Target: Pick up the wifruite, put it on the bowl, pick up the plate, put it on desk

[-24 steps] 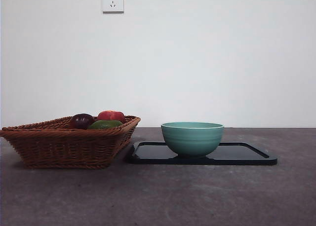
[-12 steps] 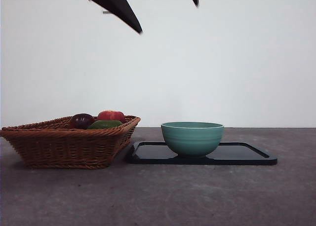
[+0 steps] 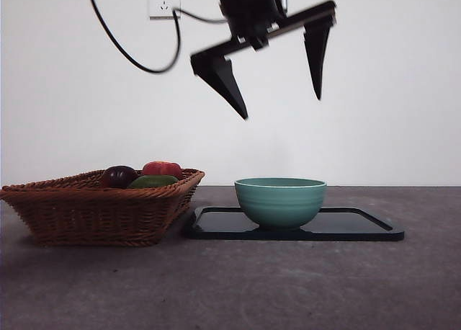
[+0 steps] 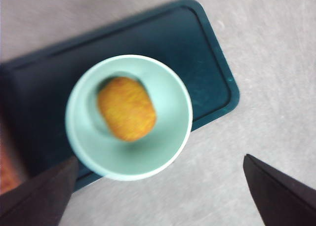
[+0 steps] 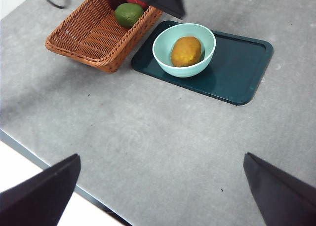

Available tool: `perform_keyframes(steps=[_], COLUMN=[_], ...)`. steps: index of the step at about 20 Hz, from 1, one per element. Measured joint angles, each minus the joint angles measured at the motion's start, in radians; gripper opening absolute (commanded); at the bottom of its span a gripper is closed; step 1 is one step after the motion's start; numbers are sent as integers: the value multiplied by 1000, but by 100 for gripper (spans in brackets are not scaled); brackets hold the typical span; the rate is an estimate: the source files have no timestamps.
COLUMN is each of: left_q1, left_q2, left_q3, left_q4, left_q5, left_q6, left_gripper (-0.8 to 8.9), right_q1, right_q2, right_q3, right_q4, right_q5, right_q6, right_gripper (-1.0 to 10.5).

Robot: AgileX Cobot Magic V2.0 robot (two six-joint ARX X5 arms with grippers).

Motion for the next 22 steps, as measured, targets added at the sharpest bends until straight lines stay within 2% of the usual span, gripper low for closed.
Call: perform_keyframes(steps=[3, 5, 11, 22], left_q1=[23, 41, 55, 50], left_q2=[90, 124, 159, 220], left_q3=[86, 96, 96, 101], left_q4=[-39, -43, -11, 23], left_q5=[5, 25, 66, 69], left_q6=[0, -2, 0, 4], left_gripper=[579, 516, 511, 498], right_q1=[0, 0, 0, 0], right_q2=[0, 0, 0, 0], right_q3=[0, 0, 0, 0], right_q4=[0, 0, 0, 0], right_q5=[0, 0, 0, 0], right_q6=[0, 0, 0, 0], right_gripper=[649, 649, 649, 649])
